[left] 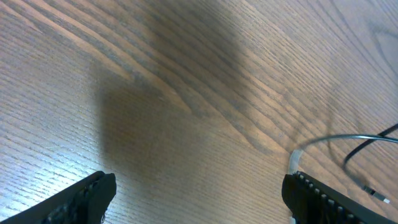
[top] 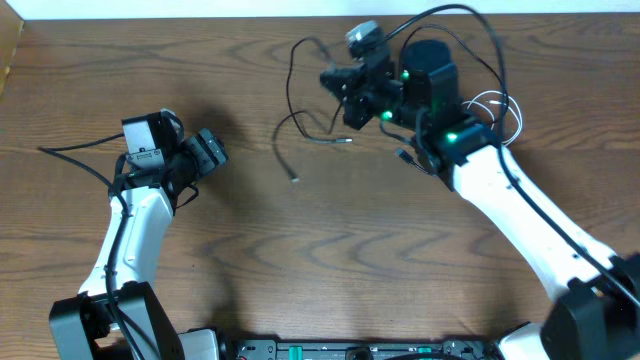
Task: Untangle cables
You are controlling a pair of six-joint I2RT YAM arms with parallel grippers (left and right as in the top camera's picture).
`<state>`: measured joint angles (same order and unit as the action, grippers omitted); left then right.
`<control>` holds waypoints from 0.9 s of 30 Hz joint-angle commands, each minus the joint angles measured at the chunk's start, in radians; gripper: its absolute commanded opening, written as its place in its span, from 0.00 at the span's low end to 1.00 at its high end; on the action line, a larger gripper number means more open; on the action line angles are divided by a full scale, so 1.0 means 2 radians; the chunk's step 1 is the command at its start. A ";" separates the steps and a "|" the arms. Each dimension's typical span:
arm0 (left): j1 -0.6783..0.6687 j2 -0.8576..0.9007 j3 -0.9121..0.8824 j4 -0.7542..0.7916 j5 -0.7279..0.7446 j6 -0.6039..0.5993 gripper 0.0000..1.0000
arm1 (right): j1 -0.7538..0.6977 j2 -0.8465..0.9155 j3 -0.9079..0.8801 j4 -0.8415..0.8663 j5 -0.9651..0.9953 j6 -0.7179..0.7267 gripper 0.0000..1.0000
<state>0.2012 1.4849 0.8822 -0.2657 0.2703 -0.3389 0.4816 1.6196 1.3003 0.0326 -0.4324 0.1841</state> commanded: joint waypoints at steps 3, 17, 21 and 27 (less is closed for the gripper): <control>0.000 0.005 0.002 0.001 -0.007 0.006 0.90 | -0.008 -0.025 0.001 -0.012 0.190 -0.073 0.01; 0.000 0.005 0.003 0.001 -0.007 0.006 0.91 | -0.083 -0.024 0.001 -0.144 0.325 -0.078 0.01; 0.000 0.005 0.003 0.001 -0.007 0.006 0.91 | -0.114 -0.023 0.000 -0.192 0.326 -0.077 0.01; 0.000 0.005 0.003 0.000 -0.006 0.006 0.91 | -0.157 -0.010 0.000 -0.253 0.325 -0.031 0.01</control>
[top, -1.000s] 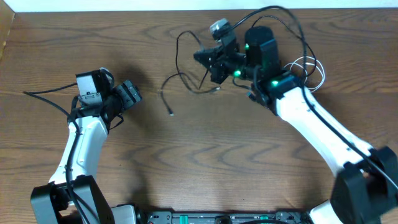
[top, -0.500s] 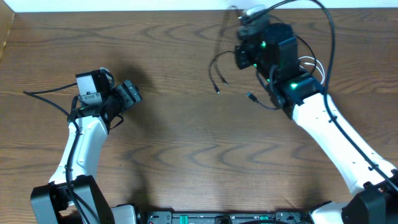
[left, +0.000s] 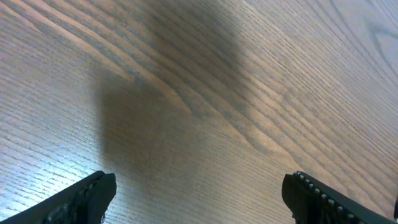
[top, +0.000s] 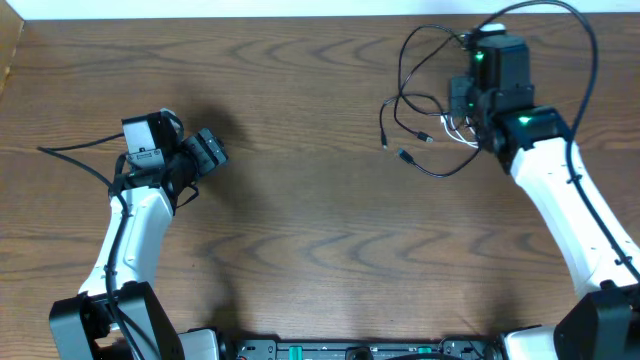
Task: Untangle cables
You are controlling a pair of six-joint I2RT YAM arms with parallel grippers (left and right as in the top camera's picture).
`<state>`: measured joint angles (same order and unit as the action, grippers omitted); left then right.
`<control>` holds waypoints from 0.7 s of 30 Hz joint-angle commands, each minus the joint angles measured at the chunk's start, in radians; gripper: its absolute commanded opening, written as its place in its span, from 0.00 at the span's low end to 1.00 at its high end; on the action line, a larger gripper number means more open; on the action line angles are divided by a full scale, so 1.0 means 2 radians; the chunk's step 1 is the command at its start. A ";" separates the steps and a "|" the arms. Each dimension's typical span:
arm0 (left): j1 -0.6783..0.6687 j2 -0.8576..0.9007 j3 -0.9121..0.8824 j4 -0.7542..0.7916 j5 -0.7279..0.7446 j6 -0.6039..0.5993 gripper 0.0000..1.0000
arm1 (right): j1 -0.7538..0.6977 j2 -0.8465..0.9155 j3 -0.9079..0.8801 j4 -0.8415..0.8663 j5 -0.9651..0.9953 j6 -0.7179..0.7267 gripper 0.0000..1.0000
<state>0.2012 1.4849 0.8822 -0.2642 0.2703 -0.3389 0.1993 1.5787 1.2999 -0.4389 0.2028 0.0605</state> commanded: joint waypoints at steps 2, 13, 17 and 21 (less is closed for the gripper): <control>0.000 0.005 0.002 0.000 -0.006 0.006 0.91 | -0.022 0.017 0.000 -0.031 0.007 0.033 0.01; 0.000 0.005 0.003 0.000 -0.007 0.006 0.90 | -0.028 0.063 -0.001 -0.058 0.008 0.033 0.49; 0.000 0.005 0.003 0.000 -0.007 0.006 0.91 | -0.029 0.065 -0.001 -0.057 0.008 0.033 0.89; 0.000 0.005 0.002 0.000 -0.007 0.006 0.91 | -0.032 0.065 -0.001 -0.056 0.008 0.033 0.93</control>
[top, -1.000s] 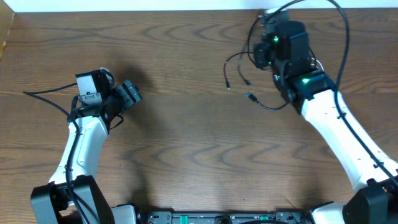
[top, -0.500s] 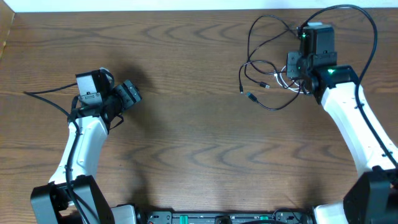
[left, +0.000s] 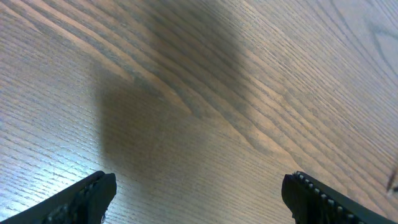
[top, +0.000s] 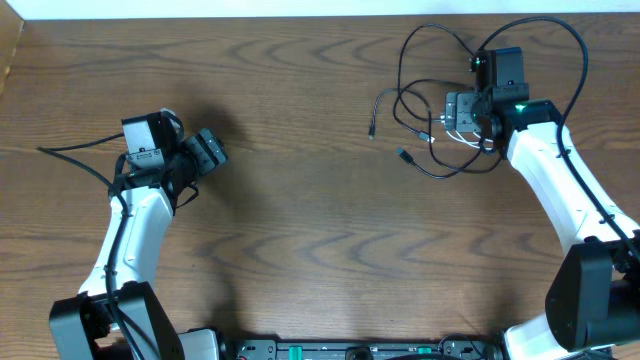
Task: Untangle cables
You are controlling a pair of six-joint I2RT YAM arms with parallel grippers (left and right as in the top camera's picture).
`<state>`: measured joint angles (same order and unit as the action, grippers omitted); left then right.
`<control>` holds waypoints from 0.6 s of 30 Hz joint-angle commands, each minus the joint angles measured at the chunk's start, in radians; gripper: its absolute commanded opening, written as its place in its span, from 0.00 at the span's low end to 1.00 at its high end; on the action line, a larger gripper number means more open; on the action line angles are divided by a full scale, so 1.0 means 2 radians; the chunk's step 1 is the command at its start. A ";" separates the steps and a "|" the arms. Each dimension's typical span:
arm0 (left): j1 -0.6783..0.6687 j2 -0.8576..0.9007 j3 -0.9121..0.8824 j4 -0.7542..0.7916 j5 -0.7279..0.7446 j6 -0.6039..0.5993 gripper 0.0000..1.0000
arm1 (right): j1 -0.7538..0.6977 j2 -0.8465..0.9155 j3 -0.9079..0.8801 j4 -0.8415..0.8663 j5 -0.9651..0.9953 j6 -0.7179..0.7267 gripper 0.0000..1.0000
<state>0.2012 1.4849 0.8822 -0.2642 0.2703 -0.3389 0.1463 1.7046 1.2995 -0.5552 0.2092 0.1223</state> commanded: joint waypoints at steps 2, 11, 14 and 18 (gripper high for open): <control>0.000 0.005 0.002 0.000 -0.007 0.006 0.91 | -0.007 0.002 -0.001 0.003 0.005 0.002 0.94; 0.000 0.005 0.002 0.000 -0.006 0.006 0.91 | -0.007 0.011 -0.002 0.011 -0.184 0.002 0.99; -0.005 0.005 0.002 0.000 -0.006 0.006 0.90 | 0.001 0.028 -0.002 0.012 -0.239 0.002 0.99; -0.016 0.005 0.002 -0.003 -0.007 0.006 0.91 | 0.017 0.055 -0.002 0.013 -0.271 0.002 0.95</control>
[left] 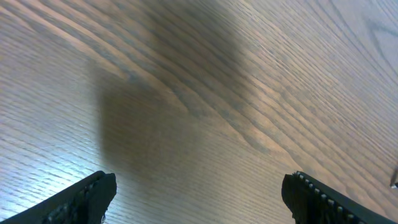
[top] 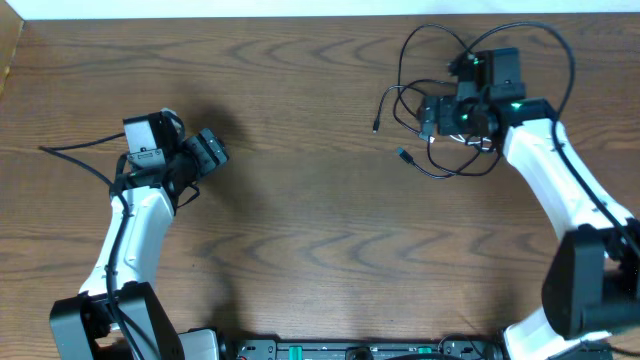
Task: Untangle cables
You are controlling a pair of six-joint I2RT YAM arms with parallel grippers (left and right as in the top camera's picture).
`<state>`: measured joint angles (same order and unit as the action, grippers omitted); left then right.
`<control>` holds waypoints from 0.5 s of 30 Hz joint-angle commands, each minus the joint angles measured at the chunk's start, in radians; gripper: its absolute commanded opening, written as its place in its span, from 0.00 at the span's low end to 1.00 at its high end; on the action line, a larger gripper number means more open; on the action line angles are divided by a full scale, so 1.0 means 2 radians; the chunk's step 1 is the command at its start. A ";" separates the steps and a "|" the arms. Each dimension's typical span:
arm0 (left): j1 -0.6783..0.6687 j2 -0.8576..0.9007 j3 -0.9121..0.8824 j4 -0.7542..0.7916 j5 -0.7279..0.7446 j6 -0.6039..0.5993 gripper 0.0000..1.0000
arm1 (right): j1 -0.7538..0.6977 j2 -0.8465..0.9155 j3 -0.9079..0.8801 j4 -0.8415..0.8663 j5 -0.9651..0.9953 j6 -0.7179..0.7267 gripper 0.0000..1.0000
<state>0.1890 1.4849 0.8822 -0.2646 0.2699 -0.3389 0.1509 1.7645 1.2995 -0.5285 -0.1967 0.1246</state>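
A tangle of thin black cables lies at the table's far right, with loops reaching toward the back edge. Two loose plug ends point left, and a bit of white cable shows under the arm. My right gripper is low in the middle of the tangle, pointing left; the overhead view does not show how its jaws stand. My left gripper hovers open over bare wood at the left, far from the cables, with nothing between its fingers.
The wooden table fills the overhead view. The left arm's own black lead trails toward the left edge. A dark speck of cable shows at the right edge of the left wrist view.
My right gripper has shifted a little to the left and turned within the tangle. The cable ends barely moved. The left arm stayed still.
My right gripper was first near the table's middle back with the cables around it. Then it and the whole tangle stood at the far right. After that it sat lower in the tangle, and now a little further left. The left gripper stayed open and still throughout.
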 commanded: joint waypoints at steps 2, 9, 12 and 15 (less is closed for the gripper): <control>-0.016 0.005 0.002 -0.006 -0.006 0.006 0.91 | 0.025 0.039 -0.002 -0.001 -0.090 0.001 0.93; -0.030 0.006 0.002 -0.036 -0.006 0.006 0.90 | 0.067 0.068 -0.002 0.008 -0.113 0.001 0.99; -0.033 0.006 0.002 -0.052 -0.006 0.006 0.91 | 0.089 0.076 -0.002 0.015 -0.112 0.001 0.99; -0.033 0.006 0.002 -0.051 -0.006 0.006 0.91 | 0.110 0.077 -0.002 0.022 -0.112 0.001 0.99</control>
<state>0.1268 1.4849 0.8822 -0.3626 0.2703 -0.3389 0.3347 1.9095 1.2991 -0.4931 -0.3973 0.1257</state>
